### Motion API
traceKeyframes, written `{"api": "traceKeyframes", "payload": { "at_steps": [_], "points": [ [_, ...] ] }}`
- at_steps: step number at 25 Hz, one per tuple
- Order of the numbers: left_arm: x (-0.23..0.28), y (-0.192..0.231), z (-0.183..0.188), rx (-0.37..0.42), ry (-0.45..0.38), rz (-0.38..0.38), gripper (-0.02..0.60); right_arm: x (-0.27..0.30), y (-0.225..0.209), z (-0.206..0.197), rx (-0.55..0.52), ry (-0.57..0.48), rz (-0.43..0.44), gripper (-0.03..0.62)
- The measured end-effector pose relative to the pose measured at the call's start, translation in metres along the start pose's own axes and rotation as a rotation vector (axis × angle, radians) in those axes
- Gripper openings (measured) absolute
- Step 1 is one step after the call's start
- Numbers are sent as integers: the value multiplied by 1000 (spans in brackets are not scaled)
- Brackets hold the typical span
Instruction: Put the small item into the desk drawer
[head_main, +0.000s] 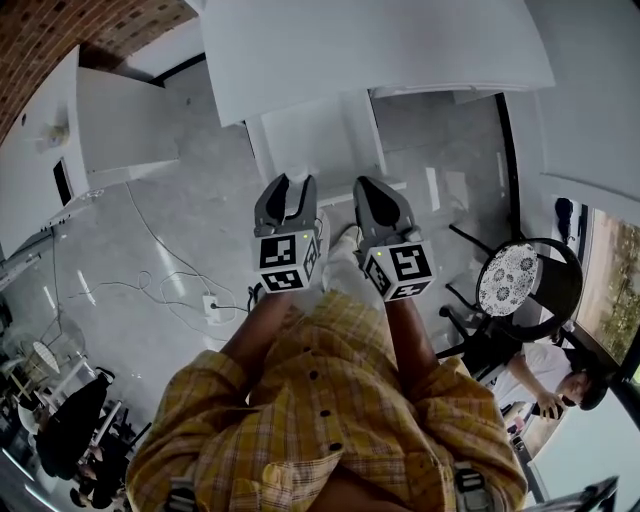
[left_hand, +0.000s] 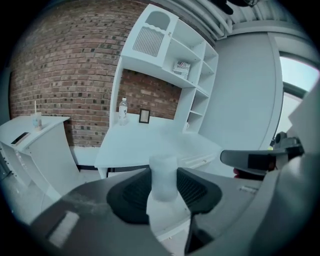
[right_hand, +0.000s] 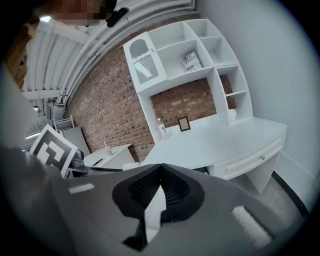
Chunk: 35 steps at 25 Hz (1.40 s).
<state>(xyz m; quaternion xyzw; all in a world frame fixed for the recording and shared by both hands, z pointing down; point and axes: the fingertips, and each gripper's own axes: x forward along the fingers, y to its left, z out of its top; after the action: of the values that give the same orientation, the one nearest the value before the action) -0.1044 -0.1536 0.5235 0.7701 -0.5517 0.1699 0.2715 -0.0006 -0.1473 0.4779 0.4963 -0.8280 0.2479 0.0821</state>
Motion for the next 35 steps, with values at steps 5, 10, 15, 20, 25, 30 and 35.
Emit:
{"api": "traceKeyframes", "payload": {
  "at_steps": [5,10,15,20,25,30,35],
  "points": [
    [26,13,-13,-35,60,-7,164,17,-16,-8,28,24,-31,0],
    [47,20,-36,-114,142,-7,164,23,-27,-17,37,45,-47,0],
    [67,28,-53,-148,199,-6,164,33,-31,-25,52,69,-54,0],
    [92,45,-71,-171,259,-7,164,56,-32,-40,64,102,-54,0],
    [107,41,-85,-205,310,-12,164,54,-39,-43,77,114,-58,0],
    [124,43,-105,-208,369,-26,164,57,-41,-53,90,134,-68,0],
    [145,53,-120,-241,422,-12,164,59,-45,-59,98,155,-82,0]
  ]
}}
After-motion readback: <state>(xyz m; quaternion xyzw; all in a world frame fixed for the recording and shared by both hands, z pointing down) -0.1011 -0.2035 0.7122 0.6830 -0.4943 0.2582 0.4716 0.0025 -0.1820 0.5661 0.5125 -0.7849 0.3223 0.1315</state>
